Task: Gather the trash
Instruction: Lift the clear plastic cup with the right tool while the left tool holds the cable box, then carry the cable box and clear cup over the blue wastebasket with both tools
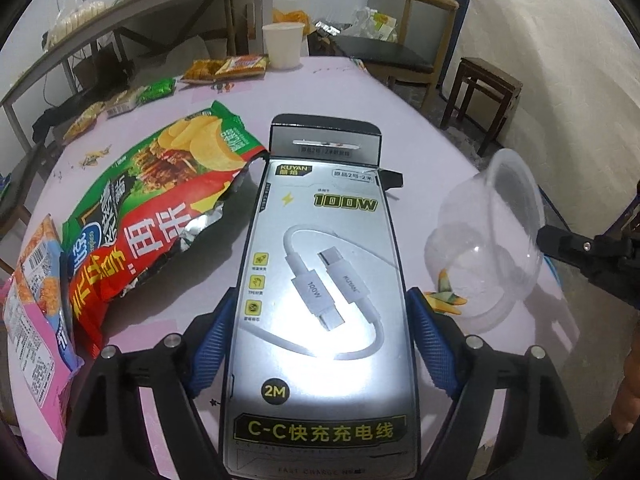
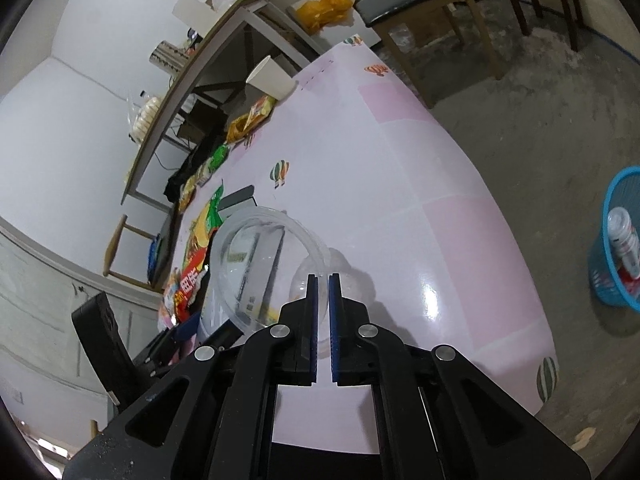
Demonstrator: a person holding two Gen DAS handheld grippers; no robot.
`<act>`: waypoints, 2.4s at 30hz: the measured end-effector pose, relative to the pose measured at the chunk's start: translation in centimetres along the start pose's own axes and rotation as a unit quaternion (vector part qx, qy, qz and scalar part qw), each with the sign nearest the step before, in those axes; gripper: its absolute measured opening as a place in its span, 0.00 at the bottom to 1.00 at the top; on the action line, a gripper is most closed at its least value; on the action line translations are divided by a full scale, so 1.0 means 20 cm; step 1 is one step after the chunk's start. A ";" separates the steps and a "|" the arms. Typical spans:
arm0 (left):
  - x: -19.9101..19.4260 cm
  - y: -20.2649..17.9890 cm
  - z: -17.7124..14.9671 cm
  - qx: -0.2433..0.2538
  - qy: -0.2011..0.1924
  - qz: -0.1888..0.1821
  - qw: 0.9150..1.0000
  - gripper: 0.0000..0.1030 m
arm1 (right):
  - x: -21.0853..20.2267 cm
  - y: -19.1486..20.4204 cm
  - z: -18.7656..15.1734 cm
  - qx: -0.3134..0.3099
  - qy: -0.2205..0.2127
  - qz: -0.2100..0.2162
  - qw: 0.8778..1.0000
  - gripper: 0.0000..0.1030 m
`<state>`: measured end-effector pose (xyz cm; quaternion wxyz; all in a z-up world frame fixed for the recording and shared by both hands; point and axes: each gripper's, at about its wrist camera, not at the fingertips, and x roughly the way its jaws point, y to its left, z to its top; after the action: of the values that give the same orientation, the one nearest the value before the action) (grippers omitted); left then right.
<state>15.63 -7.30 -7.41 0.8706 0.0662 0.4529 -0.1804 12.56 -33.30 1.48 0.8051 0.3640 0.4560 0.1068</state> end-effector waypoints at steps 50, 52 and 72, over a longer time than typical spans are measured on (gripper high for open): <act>-0.18 -1.38 -0.01 0.202 0.001 -0.224 0.954 0.77 | -0.88 -0.75 -0.29 0.192 -0.171 -0.063 0.964 0.00; -0.11 -1.47 -0.01 0.210 0.021 -0.238 0.948 0.77 | -0.89 -0.84 -0.31 0.216 -0.172 -0.061 0.959 0.00; 0.68 -2.29 0.05 0.232 0.146 -0.260 0.926 0.93 | -0.85 -1.70 -0.34 0.403 -0.243 -0.113 0.875 0.12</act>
<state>6.42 -53.45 -15.64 0.6781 0.1722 0.5215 -0.4885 -8.03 -62.71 -12.78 0.6804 0.6176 0.2875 -0.2703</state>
